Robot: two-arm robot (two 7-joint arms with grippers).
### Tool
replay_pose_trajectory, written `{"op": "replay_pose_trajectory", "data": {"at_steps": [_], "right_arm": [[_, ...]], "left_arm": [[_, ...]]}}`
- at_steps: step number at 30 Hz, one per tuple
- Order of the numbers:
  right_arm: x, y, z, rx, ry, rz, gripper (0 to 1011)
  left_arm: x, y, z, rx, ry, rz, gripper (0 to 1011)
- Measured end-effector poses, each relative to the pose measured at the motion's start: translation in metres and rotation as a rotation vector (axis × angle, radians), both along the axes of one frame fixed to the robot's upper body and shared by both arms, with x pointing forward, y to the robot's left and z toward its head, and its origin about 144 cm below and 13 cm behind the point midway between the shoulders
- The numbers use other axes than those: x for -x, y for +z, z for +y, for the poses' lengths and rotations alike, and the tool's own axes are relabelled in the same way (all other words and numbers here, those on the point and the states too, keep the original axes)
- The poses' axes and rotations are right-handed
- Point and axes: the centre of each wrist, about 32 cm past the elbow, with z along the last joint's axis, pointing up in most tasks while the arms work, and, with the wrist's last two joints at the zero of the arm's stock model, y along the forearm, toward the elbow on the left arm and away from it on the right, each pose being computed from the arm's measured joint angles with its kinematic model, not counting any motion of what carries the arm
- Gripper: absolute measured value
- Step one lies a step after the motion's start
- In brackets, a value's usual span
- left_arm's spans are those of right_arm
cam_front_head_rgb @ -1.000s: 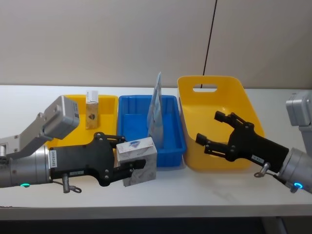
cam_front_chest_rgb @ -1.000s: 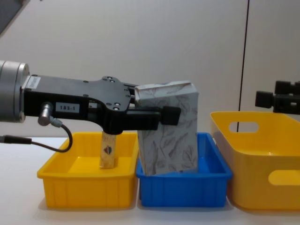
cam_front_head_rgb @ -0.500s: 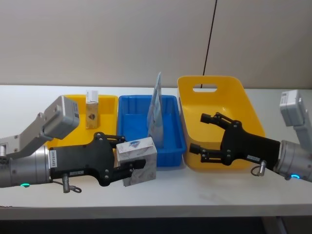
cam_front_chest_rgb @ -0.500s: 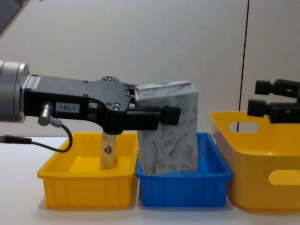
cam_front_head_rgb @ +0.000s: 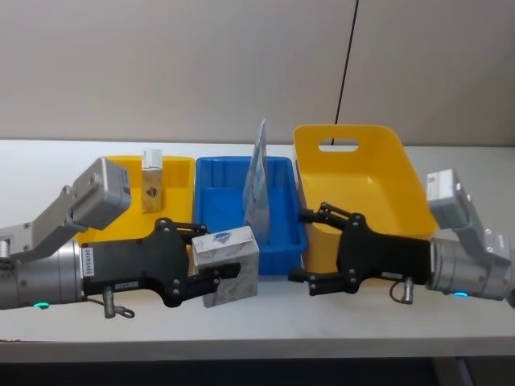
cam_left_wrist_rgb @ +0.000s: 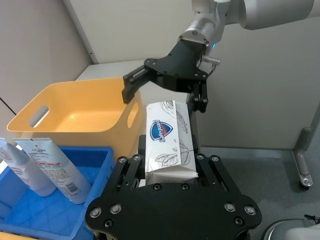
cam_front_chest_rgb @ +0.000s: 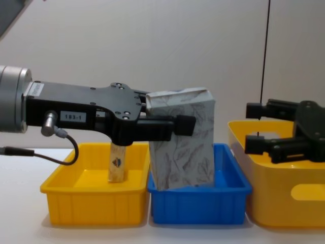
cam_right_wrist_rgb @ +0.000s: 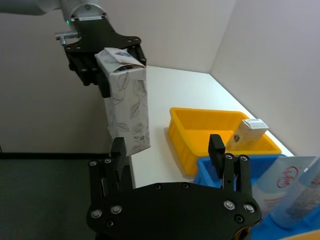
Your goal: Bimanual collaborative sorting of washing and personal care products
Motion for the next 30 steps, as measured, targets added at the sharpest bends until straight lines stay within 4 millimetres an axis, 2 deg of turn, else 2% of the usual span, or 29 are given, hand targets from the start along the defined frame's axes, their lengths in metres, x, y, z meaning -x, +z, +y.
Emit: {"op": "replay_pose_trajectory", "data": {"at_steps": [30], "right_arm": [[-0.004, -0.002, 0.04, 0.022, 0.047, 0.003, 1000]], "left_arm": [[0.0, 0.0, 0.0, 0.0, 0.0, 0.0, 380]]}}
